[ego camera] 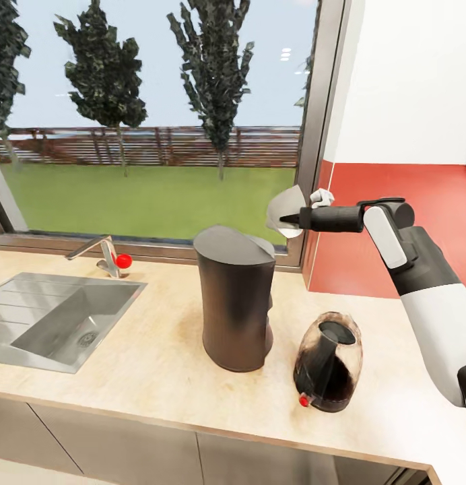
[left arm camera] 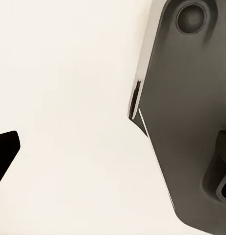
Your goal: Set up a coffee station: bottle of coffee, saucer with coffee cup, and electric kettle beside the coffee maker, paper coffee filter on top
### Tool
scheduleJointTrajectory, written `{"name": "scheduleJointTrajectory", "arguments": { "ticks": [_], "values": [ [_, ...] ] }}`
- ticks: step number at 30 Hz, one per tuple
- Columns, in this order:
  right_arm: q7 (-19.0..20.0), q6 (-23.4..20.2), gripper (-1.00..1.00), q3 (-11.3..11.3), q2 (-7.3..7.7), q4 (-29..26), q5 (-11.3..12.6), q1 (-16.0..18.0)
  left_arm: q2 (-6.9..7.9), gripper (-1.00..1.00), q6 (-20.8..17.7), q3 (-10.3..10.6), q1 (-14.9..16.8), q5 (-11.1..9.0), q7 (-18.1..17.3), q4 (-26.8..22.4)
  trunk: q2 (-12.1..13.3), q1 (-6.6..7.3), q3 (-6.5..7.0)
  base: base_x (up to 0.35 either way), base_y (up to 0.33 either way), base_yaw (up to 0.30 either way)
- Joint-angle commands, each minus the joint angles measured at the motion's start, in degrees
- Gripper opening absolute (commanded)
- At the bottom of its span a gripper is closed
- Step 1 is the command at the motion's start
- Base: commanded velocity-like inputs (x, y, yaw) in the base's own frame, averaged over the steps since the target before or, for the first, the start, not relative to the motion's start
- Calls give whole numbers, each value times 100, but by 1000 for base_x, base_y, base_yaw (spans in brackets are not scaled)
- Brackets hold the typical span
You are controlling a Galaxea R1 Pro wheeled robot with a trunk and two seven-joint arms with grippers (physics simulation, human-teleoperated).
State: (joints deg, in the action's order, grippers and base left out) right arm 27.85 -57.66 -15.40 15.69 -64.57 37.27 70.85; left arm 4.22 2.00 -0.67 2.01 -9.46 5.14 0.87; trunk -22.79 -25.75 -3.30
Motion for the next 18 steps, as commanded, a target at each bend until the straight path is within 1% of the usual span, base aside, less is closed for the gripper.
{"name": "scheduleJointTrajectory", "arguments": {
  "ticks": [1,3,7,9,14,18],
  "values": [
    [45,-8,-100,-6,4,-1,-36,8,-1,100,21,-3,5,-37,4,9,-13,-4,-13,0,0,3],
    [45,-8,-100,-15,4,-2,-36,8,-1,100,21,-3,3,-38,4,9,-13,-4,-13,0,0,2],
    [45,-8,-100,-265,4,-3,-36,8,-1,100,21,-3,1,-35,4,13,-13,-4,-13,0,0,0],
    [54,-8,-100,-270,-62,-69,20,15,-13,100,-15,6,-65,-30,13,51,-13,-4,-13,0,0,0],
    [54,-8,-100,-270,-222,-87,-6,15,-24,100,-18,6,-214,-30,15,52,-13,-4,-13,0,0,0],
    [54,-14,-100,-259,-351,-191,105,15,-39,100,-99,6,-345,-29,32,52,-13,-4,-13,0,0,0]
  ]
}}
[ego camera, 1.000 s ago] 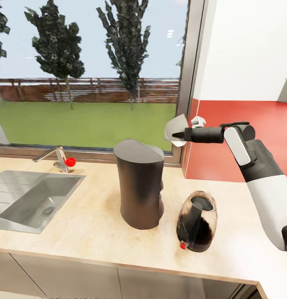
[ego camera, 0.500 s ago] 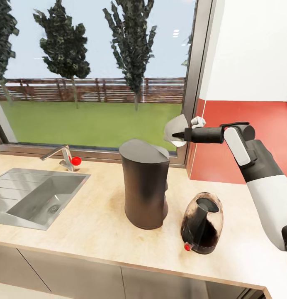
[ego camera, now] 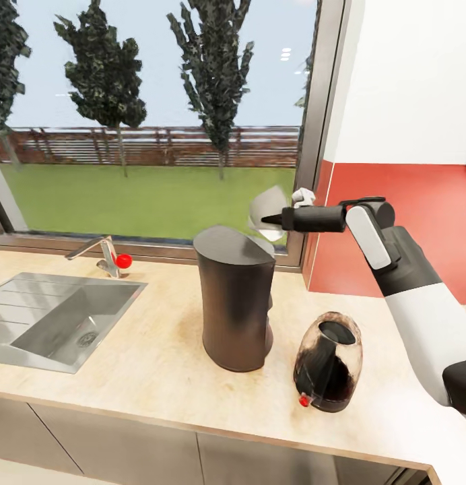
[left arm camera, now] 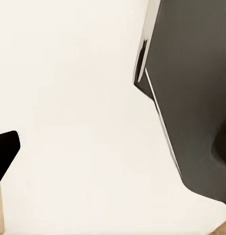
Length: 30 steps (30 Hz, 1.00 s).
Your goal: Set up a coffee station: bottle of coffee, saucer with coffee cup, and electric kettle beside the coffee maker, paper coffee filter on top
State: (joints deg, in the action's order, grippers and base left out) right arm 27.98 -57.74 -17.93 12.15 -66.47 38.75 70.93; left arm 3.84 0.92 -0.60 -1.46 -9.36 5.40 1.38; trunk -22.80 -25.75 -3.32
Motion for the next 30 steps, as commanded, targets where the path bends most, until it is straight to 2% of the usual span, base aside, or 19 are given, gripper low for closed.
{"name": "scheduleJointTrajectory", "arguments": {
  "ticks": [1,4,8,14,23,30],
  "values": [
    [38,-9,-100,-5,-22,-33,-12,7,1,100,-12,-4,-30,-39,23,2,-11,-4,-11,0,0,0],
    [34,-15,-100,-7,-47,-104,75,8,7,100,-33,-8,-62,-39,50,2,-11,-4,-11,0,0,0],
    [22,-42,-100,11,-177,-127,-36,138,29,100,-66,7,-126,-33,48,7,-11,-4,-11,0,0,0],
    [-17,-41,-100,7,-188,-58,-33,273,29,100,-66,10,-126,-32,49,8,-11,-4,-11,0,0,0],
    [-40,-49,-100,-9,-159,48,191,324,34,100,-66,7,-134,-31,48,11,-11,-4,-11,0,0,0],
    [-232,-53,-100,-155,-191,272,356,342,35,100,-66,7,-135,-31,48,11,-11,-4,-11,0,0,0]
  ]
}}
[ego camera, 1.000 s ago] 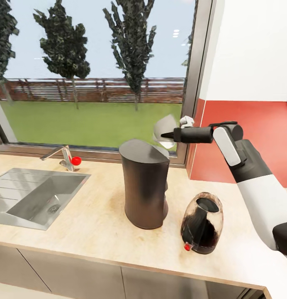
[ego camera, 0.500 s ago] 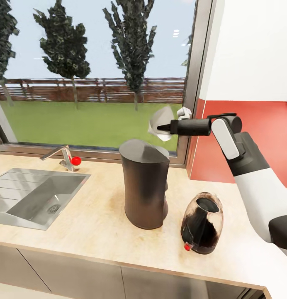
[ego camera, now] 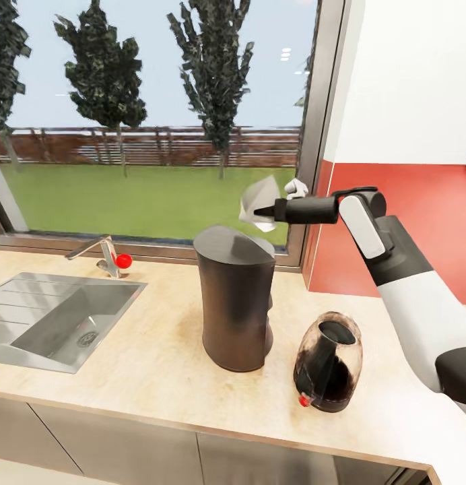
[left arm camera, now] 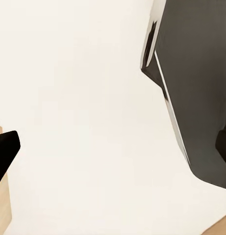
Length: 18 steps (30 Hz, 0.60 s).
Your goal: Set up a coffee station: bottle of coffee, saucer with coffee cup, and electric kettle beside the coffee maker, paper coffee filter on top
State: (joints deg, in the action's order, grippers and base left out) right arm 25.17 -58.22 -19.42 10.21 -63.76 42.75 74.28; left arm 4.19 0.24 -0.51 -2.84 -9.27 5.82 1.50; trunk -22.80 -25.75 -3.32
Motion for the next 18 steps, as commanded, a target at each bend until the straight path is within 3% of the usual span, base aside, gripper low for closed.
{"name": "scheduleJointTrajectory", "arguments": {
  "ticks": [1,6,7,18],
  "values": [
    [21,-5,-100,-9,-1,34,-20,9,-2,100,2,-2,2,-40,6,0,-12,-3,-11,0,0,0],
    [-115,-2,-100,-17,-39,194,97,15,1,100,2,-2,2,-40,6,0,-12,-3,-11,0,0,0],
    [-1166,-1,-100,-18,-42,1239,257,16,1,100,0,-2,2,-40,6,0,-12,-3,-11,0,0,0],
    [-1181,0,-100,-18,-45,991,272,16,-5,100,2,-2,2,-40,13,0,-12,-3,-11,0,0,0]
  ]
}}
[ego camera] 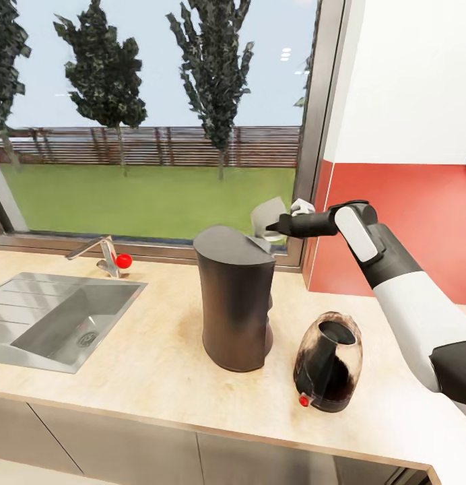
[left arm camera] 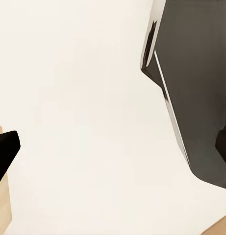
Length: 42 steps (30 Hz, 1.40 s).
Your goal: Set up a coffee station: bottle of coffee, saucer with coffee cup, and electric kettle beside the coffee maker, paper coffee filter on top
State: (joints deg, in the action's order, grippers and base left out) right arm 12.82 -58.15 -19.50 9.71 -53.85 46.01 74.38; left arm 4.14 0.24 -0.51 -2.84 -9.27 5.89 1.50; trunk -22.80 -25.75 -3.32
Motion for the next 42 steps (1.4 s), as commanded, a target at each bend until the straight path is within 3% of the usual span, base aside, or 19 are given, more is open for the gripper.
{"name": "scheduleJointTrajectory", "arguments": {
  "ticks": [1,42],
  "values": [
    [54,-9,-100,-10,5,-3,-52,7,-1,100,3,-2,2,-40,7,0,-12,-4,-11,0,0,0],
    [51,-11,-100,-48,-50,119,-57,7,0,100,3,-4,2,-40,9,-2,-12,-4,-11,0,0,0]
  ]
}}
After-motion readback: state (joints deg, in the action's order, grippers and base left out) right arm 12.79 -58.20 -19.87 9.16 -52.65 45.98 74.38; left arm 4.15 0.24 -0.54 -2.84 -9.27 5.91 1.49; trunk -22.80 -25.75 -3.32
